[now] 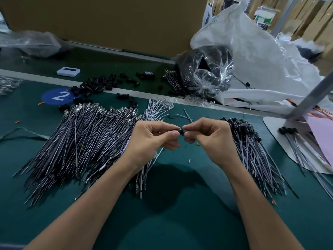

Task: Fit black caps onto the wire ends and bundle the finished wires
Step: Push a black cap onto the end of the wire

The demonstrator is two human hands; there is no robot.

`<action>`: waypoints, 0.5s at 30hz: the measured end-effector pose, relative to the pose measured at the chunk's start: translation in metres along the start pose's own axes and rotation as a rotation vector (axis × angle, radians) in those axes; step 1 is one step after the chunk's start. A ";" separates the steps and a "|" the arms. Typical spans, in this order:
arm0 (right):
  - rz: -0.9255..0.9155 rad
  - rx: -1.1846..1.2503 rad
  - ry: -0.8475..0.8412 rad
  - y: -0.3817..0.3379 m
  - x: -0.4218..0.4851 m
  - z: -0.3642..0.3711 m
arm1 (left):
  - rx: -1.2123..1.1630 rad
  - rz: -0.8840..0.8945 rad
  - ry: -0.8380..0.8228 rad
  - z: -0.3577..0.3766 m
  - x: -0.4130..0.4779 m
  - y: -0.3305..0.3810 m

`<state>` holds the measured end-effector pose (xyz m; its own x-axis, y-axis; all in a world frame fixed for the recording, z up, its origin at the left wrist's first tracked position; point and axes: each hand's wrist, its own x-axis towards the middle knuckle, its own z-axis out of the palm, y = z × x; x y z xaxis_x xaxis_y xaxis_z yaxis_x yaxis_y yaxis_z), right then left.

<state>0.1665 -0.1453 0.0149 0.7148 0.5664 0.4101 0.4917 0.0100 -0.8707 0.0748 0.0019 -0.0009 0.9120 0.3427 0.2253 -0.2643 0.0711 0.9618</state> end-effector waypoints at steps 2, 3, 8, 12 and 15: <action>-0.001 0.024 -0.012 0.001 0.000 -0.001 | 0.004 0.007 -0.018 0.000 0.000 0.000; -0.001 0.042 -0.014 0.001 -0.001 -0.001 | 0.005 0.010 -0.026 0.001 0.000 0.001; 0.001 0.116 -0.036 -0.001 -0.002 -0.002 | -0.008 0.007 -0.066 0.002 -0.002 0.002; 0.014 0.174 -0.049 -0.002 -0.002 -0.003 | -0.029 -0.001 -0.071 0.002 -0.004 0.003; 0.002 0.216 -0.027 -0.002 -0.003 0.000 | -0.074 0.004 -0.067 0.001 -0.004 0.006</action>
<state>0.1634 -0.1469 0.0157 0.7006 0.5883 0.4038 0.3707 0.1835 -0.9105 0.0700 -0.0003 0.0037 0.9293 0.2798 0.2412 -0.2880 0.1396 0.9474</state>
